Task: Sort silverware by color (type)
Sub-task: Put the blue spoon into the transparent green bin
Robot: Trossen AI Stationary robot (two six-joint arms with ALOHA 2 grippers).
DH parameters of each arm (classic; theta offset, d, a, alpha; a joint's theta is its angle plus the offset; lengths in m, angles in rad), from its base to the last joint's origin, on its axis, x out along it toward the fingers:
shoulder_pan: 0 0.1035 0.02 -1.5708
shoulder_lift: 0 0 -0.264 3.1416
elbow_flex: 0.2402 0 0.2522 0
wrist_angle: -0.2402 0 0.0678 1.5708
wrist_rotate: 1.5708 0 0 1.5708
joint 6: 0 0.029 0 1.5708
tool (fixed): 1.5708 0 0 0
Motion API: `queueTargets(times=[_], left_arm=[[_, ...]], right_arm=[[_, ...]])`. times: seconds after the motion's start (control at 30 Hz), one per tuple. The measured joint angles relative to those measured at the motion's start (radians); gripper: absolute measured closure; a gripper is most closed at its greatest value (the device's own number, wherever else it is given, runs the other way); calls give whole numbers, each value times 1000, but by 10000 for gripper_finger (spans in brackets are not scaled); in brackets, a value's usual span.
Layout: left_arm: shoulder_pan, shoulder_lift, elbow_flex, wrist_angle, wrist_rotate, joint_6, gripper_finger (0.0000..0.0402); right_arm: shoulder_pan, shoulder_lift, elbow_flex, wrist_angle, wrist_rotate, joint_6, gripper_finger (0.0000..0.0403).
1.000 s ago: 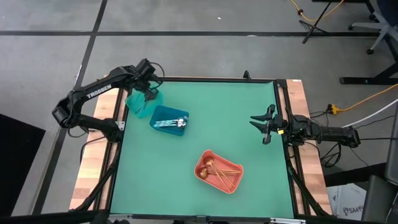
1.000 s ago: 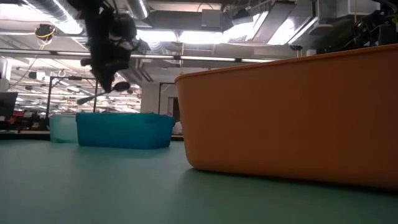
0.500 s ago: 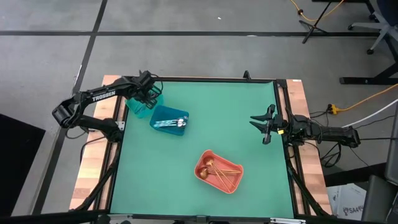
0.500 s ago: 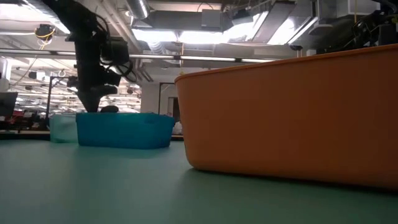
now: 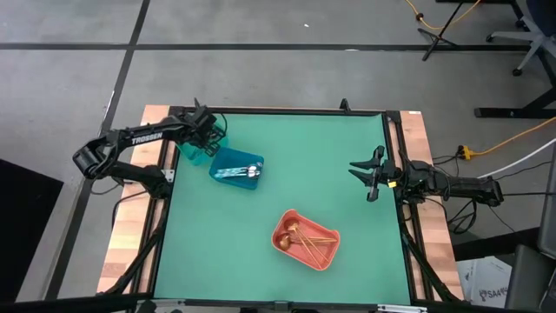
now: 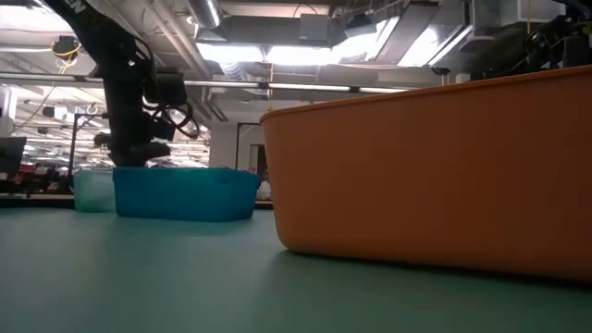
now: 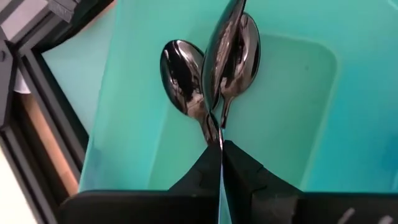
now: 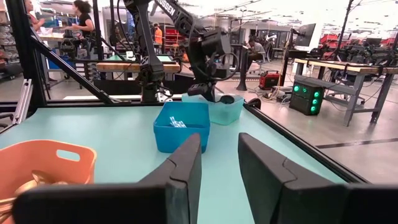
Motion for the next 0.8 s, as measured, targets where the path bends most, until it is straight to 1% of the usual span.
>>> queueTargets(times=[0.53, 0.8], left_arm=[[0, -1, -107, 154, -4, 2, 400], [0, -2, -114, 165, -13, 2, 399]], right_arm=[[0, 0, 0, 0, 0, 0, 306], [0, 0, 0, 0, 0, 0, 306]])
